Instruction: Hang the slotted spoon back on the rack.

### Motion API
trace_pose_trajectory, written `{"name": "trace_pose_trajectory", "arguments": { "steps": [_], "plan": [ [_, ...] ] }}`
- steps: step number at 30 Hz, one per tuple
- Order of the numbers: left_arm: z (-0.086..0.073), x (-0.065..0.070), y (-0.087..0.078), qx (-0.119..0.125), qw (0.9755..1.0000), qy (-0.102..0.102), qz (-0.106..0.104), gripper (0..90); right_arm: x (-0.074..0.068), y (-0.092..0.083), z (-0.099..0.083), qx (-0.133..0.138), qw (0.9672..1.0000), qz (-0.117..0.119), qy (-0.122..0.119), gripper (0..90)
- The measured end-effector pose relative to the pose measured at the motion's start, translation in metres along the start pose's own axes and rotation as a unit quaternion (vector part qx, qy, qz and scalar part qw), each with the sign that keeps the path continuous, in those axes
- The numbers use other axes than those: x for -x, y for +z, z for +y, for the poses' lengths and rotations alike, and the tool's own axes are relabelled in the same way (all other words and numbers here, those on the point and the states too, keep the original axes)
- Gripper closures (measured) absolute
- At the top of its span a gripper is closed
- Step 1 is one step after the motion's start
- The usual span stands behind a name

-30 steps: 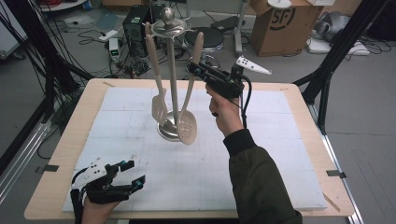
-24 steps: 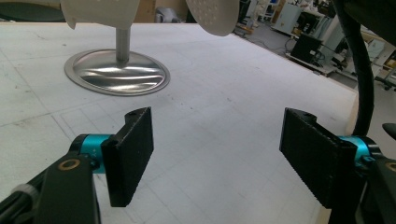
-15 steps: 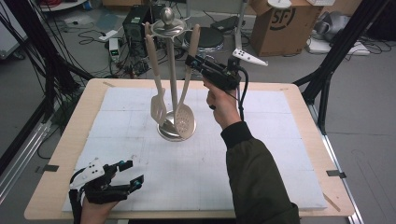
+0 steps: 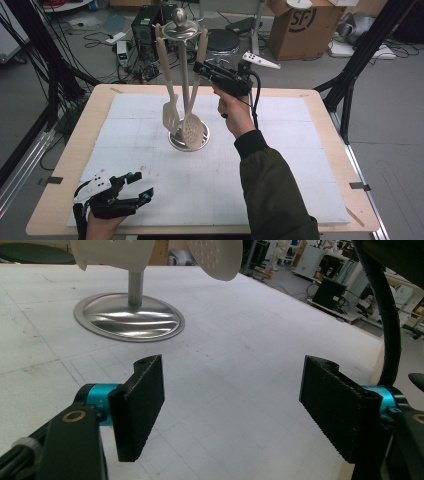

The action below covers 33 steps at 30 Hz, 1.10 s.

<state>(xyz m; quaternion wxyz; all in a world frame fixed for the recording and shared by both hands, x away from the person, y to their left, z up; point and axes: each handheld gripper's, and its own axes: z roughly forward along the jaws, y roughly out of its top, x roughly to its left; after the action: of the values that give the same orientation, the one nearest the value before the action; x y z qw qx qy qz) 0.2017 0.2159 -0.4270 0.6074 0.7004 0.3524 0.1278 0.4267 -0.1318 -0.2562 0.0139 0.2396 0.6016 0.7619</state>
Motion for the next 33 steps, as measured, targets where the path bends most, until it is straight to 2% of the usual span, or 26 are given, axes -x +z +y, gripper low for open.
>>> {"name": "trace_pose_trajectory", "arguments": {
  "steps": [4,6,11,13,16,22,25,33],
  "plan": [
    [0.0,0.001,0.0,0.001,1.0,0.001,-0.001,26.5,-0.001,-0.001,0.0,-0.001,1.0,-0.001,0.009,69.8],
    [0.001,0.002,0.0,0.001,1.0,0.001,-0.003,26.5,-0.001,-0.002,0.0,0.0,1.0,-0.008,0.005,67.5],
    [0.001,0.002,0.0,0.0,1.0,0.002,-0.001,26.5,-0.002,-0.002,-0.001,-0.008,0.9994,-0.033,0.004,43.7],
    [0.001,0.002,0.001,-0.001,1.0,0.003,-0.001,26.5,-0.002,-0.003,-0.002,-0.014,0.9986,-0.05,-0.009,37.4],
    [0.0,0.002,0.001,-0.003,1.0,0.003,-0.001,26.5,0.0,-0.008,-0.005,-0.01,0.9984,-0.055,-0.012,35.8],
    [0.0,0.001,0.001,-0.004,1.0,0.003,-0.001,26.5,0.004,-0.017,-0.013,-0.03,0.9975,-0.063,-0.009,31.1],
    [-0.001,0.001,0.002,-0.008,1.0,0.003,0.0,26.5,0.003,-0.021,-0.014,-0.025,0.9982,-0.054,-0.007,29.3],
    [-0.001,0.002,0.003,-0.009,0.9999,0.004,0.003,26.5,-0.003,-0.033,-0.019,-0.041,0.9974,-0.056,-0.019,23.8]
  ]
}}
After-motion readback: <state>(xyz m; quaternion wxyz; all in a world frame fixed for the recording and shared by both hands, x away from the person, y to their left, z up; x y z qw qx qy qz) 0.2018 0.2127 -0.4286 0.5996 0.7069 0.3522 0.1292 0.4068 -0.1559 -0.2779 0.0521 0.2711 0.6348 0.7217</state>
